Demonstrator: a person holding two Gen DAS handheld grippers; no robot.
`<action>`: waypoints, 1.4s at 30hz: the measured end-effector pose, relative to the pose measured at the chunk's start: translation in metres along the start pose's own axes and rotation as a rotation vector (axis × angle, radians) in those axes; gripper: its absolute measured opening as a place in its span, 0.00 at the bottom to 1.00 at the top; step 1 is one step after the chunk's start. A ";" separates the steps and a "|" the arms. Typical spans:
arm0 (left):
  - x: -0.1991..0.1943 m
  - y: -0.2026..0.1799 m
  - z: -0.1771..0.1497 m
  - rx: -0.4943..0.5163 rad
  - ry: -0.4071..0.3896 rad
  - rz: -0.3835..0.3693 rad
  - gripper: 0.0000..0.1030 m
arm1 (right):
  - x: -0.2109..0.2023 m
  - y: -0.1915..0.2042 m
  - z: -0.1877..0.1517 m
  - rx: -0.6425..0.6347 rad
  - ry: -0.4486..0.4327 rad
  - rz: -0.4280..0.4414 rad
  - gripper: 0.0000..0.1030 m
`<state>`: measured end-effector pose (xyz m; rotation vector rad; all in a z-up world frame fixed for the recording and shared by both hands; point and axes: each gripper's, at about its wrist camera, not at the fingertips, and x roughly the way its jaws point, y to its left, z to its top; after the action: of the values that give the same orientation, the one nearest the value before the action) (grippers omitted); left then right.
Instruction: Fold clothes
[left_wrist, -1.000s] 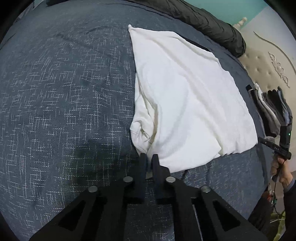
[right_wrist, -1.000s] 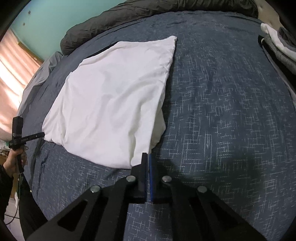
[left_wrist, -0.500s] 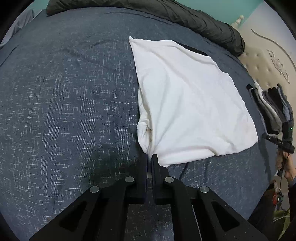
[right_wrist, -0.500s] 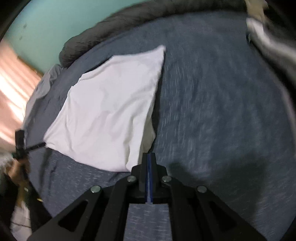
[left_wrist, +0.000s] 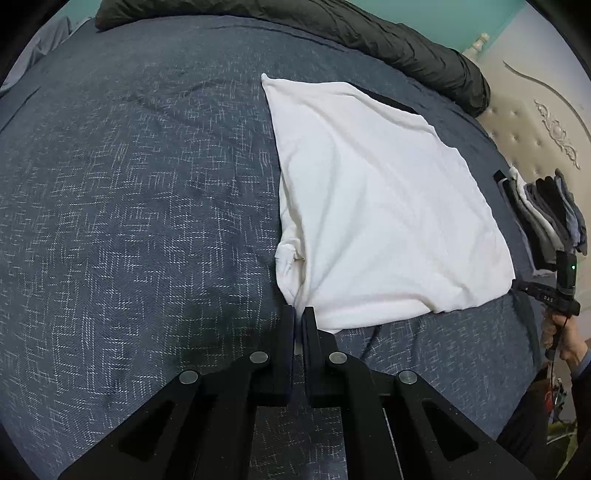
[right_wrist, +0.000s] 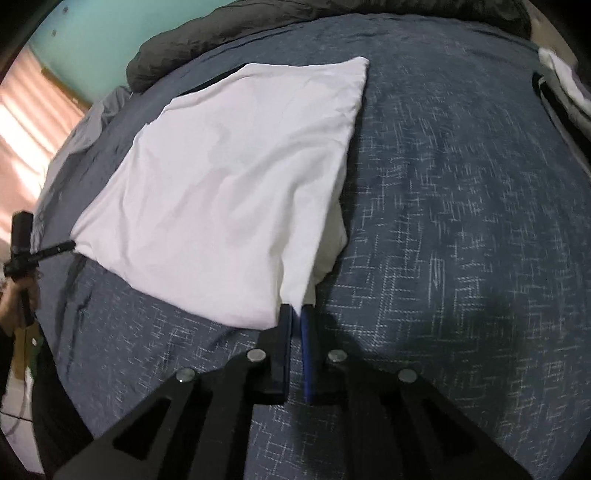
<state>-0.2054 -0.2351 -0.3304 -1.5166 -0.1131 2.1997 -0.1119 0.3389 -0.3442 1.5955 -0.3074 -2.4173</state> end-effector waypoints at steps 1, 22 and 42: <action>0.000 0.000 0.000 0.000 0.000 0.001 0.04 | -0.001 0.002 0.000 -0.010 -0.001 -0.008 0.03; 0.014 0.020 -0.009 -0.026 0.045 0.046 0.04 | -0.012 -0.040 -0.012 0.032 0.017 -0.001 0.02; -0.032 0.011 0.023 -0.059 -0.070 0.082 0.27 | -0.056 -0.033 0.014 0.103 -0.135 -0.046 0.11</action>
<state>-0.2204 -0.2537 -0.2969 -1.5002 -0.1413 2.3344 -0.1059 0.3875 -0.2999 1.4977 -0.4302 -2.5887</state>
